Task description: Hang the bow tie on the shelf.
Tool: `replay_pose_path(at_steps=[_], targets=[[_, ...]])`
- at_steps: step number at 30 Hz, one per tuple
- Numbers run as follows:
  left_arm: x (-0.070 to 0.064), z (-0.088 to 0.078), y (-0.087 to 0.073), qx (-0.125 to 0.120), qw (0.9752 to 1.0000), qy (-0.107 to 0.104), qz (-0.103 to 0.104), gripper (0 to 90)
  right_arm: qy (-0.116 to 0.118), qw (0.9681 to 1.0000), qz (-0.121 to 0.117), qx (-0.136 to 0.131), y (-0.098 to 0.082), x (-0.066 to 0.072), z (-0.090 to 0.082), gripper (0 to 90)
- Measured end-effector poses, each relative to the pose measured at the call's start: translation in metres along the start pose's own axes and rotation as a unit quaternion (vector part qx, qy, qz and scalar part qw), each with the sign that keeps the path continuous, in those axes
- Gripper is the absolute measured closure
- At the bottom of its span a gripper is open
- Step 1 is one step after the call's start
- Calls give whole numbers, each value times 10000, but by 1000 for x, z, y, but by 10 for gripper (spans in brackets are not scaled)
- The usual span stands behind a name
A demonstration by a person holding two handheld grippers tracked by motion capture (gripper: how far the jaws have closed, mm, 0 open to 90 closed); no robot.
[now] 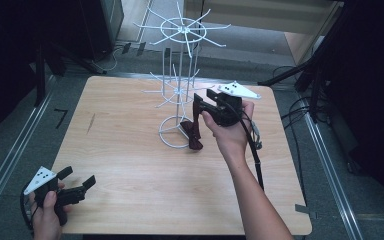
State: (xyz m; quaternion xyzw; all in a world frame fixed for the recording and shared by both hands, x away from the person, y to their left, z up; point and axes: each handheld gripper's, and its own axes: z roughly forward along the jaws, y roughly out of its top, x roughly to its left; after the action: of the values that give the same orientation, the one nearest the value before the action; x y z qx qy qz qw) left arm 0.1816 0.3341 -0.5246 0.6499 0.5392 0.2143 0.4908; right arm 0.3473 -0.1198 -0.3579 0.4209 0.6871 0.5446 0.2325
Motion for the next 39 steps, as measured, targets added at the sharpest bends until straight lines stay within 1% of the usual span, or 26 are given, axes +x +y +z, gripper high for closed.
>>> replay_pose_path(at_steps=[1, 2, 3, 4, 5, 6, 8, 10, 11, 12, 14, 15, 18, 20, 21, 22, 29, 30, 31, 34, 35, 36, 38, 39], targets=[[0, 0, 0, 6, 10000, 1, 2, 0, 0, 10000, 0, 0, 0, 0, 0, 501], [0, 0, 0, 5, 10000, 2, 3, 0, -22, 10000, -36, -13, 0, -1, -1, 469], [0, 0, 0, 7, 10000, 1, 1, 0, -141, 9998, -144, -8, -1, -3, -6, 421], [0, 0, 0, 7, 10000, 2, 5, 0, -141, 9998, -144, -8, -1, -3, -6, 421], [0, 0, 0, 7, 10000, 4, 3, 0, -181, 9997, -183, 13, -1, -4, -7, 399], [0, 0, 0, 10, 10000, 5, 1, 0, -245, 9995, -204, 46, -3, -7, -12, 378], [0, 0, 0, 7, 10000, 3, -1, 0, -261, 9995, -192, 45, -4, -9, -14, 367], [0, 0, 0, 9, 10000, 7, 2, 0, -308, 9993, -191, 71, -7, -13, -19, 340], [0, 0, 0, 11, 10000, 4, -2, 0, -307, 9994, -129, 84, -10, -18, -25, 311], [0, 0, 0, 10, 10000, 7, -2, 0, -314, 9994, -124, 77, -12, -20, -27, 299], [0, 0, 0, 8, 10000, 5, 1, 0, -315, 9994, -102, 69, -13, -22, -30, 287], [0, 0, 0, 7, 10000, 2, -3, 0, -385, 9992, -52, 75, -18, -29, -37, 261], [0, 0, 0, 7, 10000, 5, 1, 0, -413, 9991, -17, 80, -22, -35, -42, 242], [0, 0, 0, 12, 10000, 8, 2, 0, -446, 9990, 24, 59, -27, -42, -49, 222], [0, 0, 0, 11, 10000, 15, 9, 0, -462, 9989, 56, 48, -33, -48, -55, 204], [-1, 0, 0, 11, 10000, 16, 7, 0, -462, 9989, 56, 48, -33, -48, -55, 204], [-1, 0, 0, 5, 10000, 33, 40, 0, -498, 9985, 217, 117, -55, -68, -74, 145], [-1, 0, 0, 6, 10000, 37, 42, 0, -569, 9980, 255, 140, -63, -73, -78, 136], [-1, 0, 0, 6, 10000, 40, 42, 0, -569, 9980, 255, 140, -63, -73, -78, 136], [-1, 0, 0, 4, 10000, 54, 49, 0, -677, 9971, 283, 220, -77, -80, -85, 133], [-1, 0, 0, -4, 10000, 55, 49, 0, -723, 9965, 341, 246, -86, -86, -88, 133], [-1, 0, 0, -8, 10000, 53, 49, 0, -723, 9965, 341, 246, -86, -86, -88, 133], [-2, 0, 0, -10, 10000, 61, 49, 0, -786, 9958, 397, 258, -95, -91, -92, 133], [-2, 0, 0, -11, 10000, 65, 53, 0, -833, 9951, 455, 289, -105, -97, -96, 134]])
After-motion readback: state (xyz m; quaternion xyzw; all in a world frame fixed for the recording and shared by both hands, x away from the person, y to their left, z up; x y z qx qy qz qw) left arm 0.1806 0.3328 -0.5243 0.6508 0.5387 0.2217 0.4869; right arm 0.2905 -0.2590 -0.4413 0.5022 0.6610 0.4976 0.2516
